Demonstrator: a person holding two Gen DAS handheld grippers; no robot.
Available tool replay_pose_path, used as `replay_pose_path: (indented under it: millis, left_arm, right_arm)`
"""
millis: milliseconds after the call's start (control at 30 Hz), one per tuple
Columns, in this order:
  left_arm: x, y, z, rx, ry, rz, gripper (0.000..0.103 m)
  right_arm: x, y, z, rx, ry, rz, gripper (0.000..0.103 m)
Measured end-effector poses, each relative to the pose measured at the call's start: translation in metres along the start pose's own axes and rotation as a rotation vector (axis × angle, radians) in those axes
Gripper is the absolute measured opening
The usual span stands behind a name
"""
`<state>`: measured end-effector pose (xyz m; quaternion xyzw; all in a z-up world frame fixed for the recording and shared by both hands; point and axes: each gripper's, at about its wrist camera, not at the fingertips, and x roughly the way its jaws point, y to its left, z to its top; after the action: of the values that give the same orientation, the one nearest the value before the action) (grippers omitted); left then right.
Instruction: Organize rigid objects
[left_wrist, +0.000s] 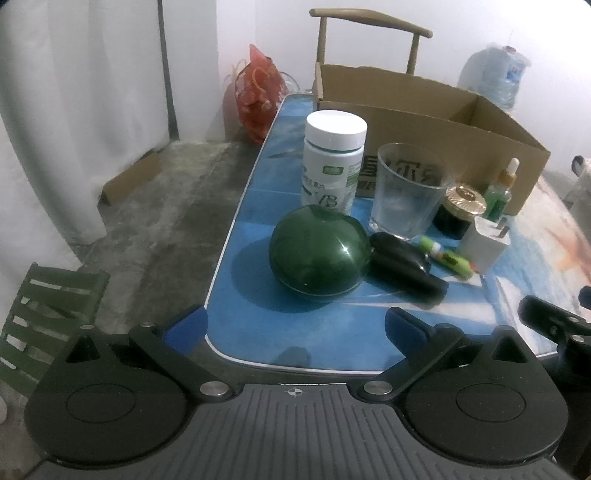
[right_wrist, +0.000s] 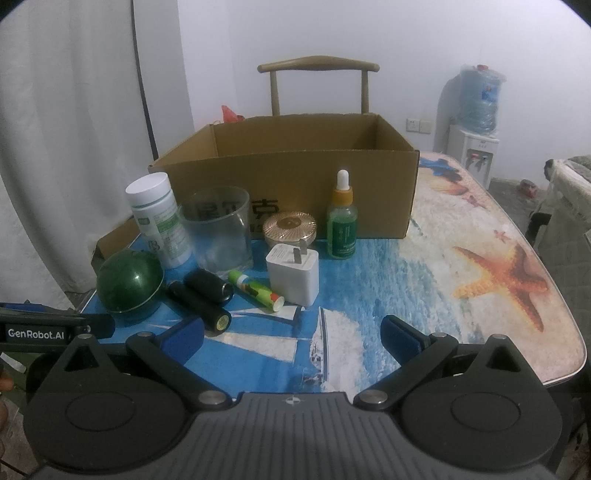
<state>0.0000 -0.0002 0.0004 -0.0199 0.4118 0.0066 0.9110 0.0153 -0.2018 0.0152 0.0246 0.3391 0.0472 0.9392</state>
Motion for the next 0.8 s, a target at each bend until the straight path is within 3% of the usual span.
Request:
replay_pose_path:
  millis: [800]
  left_arm:
    - [-0.0024,0.0058,-0.0034,0.001,0.002,0.002,0.103]
  right_arm:
    - [0.0025,-0.0029,-0.0021,0.013,0.008,0.008,0.103]
